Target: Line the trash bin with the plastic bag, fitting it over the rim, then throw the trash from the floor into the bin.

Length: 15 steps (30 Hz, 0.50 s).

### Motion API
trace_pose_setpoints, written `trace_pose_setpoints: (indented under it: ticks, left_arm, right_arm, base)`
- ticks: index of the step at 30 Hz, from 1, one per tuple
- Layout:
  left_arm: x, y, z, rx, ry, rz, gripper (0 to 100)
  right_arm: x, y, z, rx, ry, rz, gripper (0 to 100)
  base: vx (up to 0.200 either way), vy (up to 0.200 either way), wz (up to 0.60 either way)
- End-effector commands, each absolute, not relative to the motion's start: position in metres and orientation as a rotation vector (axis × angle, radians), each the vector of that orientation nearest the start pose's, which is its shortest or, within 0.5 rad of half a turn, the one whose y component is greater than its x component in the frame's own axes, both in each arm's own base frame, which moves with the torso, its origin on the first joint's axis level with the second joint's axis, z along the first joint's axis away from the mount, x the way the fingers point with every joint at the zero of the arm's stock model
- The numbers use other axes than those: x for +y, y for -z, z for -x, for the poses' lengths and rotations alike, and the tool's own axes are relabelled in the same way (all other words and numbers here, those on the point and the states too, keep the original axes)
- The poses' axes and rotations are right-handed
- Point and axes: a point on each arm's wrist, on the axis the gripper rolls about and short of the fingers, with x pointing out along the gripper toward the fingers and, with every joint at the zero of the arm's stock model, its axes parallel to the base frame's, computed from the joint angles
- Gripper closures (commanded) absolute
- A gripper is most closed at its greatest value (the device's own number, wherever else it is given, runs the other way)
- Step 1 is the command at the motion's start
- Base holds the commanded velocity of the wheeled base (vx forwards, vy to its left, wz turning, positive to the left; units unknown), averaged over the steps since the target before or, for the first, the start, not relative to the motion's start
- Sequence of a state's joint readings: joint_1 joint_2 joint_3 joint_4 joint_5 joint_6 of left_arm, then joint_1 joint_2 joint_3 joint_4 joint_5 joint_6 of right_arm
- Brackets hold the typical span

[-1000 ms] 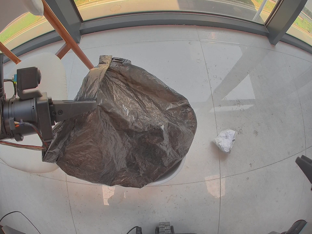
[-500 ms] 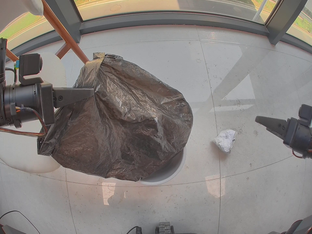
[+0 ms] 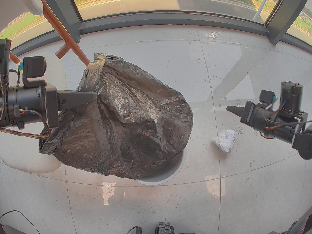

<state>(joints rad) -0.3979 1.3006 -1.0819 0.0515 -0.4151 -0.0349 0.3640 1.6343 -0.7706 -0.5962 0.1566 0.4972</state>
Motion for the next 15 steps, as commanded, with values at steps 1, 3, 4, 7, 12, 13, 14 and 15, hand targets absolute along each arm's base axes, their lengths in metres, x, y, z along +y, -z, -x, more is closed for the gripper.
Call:
trace_pose_setpoints:
  ticks: [1, 3, 4, 7, 12, 13, 14, 15]
  left_arm:
    - [-0.091, -0.295, -0.184, 0.307, 0.820, 0.033, 100]
    - [-0.092, -0.296, -0.183, 0.305, 0.824, 0.032, 100]
    - [-0.092, -0.295, -0.183, 0.307, 0.824, 0.032, 100]
    - [-0.092, -0.295, -0.183, 0.305, 0.824, 0.032, 100]
    - [-0.090, -0.297, -0.178, 0.294, 0.827, 0.032, 100]
    - [-0.090, -0.298, -0.178, 0.291, 0.829, 0.032, 100]
    - [-0.089, -0.299, -0.176, 0.285, 0.831, 0.032, 100]
    - [-0.090, -0.300, -0.173, 0.280, 0.842, 0.032, 100]
  right_arm:
    - [0.130, -0.160, -0.315, 0.448, -0.413, -0.441, 100]
    - [0.138, -0.158, -0.327, 0.437, -0.417, -0.441, 100]
    - [0.140, -0.158, -0.329, 0.436, -0.417, -0.441, 100]
    - [0.149, -0.156, -0.343, 0.422, -0.420, -0.440, 100]
    - [0.162, -0.154, -0.364, 0.389, -0.411, -0.442, 100]
    - [0.164, -0.155, -0.368, 0.379, -0.411, -0.444, 100]
    - [0.167, -0.155, -0.372, 0.371, -0.410, -0.446, 100]
    - [0.171, -0.156, -0.377, 0.357, -0.412, -0.449, 100]
  base:
    - [0.000, 0.000, 0.00]
    - [0.000, 0.000, 0.00]
    - [0.000, 0.000, 0.00]
    - [0.000, 0.000, 0.00]
    - [0.000, 0.000, 0.00]
    - [0.000, 0.000, 0.00]
    - [0.000, 0.000, 0.00]
    - [0.000, 0.000, 0.00]
